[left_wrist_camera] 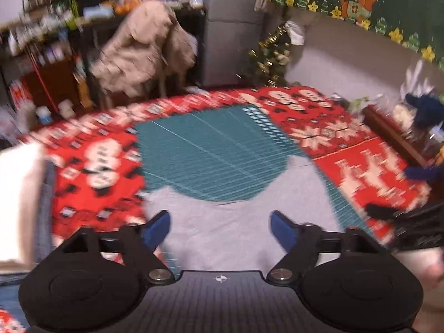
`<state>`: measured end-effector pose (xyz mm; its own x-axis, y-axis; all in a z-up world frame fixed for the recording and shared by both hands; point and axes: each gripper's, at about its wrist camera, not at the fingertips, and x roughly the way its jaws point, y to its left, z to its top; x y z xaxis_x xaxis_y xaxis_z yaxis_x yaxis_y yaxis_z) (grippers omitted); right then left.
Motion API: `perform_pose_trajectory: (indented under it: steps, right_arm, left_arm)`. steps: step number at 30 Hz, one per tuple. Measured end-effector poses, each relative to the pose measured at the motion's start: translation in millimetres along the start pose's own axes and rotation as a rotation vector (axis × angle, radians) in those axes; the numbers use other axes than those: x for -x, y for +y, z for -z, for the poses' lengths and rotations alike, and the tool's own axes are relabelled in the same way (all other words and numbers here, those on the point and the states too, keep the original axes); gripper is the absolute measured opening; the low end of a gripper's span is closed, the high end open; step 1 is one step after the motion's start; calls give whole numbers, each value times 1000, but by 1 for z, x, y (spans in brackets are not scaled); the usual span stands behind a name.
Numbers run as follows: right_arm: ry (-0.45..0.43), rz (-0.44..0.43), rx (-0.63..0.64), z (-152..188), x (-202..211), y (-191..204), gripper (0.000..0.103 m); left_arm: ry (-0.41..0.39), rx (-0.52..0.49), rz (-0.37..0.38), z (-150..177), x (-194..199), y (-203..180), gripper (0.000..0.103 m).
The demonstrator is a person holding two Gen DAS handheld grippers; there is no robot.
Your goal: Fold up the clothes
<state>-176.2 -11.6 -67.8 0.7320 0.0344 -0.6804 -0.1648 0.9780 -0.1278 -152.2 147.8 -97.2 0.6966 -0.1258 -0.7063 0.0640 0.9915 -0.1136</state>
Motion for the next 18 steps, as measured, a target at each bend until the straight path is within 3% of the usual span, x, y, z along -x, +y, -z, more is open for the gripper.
perform_pose_trajectory:
  steps: [3,7,9,11,12,13,16,18]
  right_arm:
    - [13,-43,-37,-4,-15,-10,102]
    - [-54,-41,-123,-5,-24,-22,102]
    - [-60,-51,-166,-7,-30,-28,101]
    - [-65,-77,-186,-8,-37,-31,90]
    - [-59,-82,-189,-8,-41,-32,76]
    - [-53,-88,-191,-8,-45,-32,56]
    - [-21,-123,-234,-6,-63,-39,25]
    - [-21,-162,-268,-7,-76,-44,18]
  left_arm:
    - [32,20,43,-15,-21,-11,43]
    - [74,78,126,-31,-50,-24,38]
    - [109,103,175,-41,-65,-29,30]
    - [153,118,206,-49,-80,-34,20]
    - [184,127,231,-53,-89,-36,11]
    - [213,142,257,-55,-97,-37,8]
    - [274,169,311,-60,-117,-43,7]
    - [291,171,327,-60,-125,-47,7]
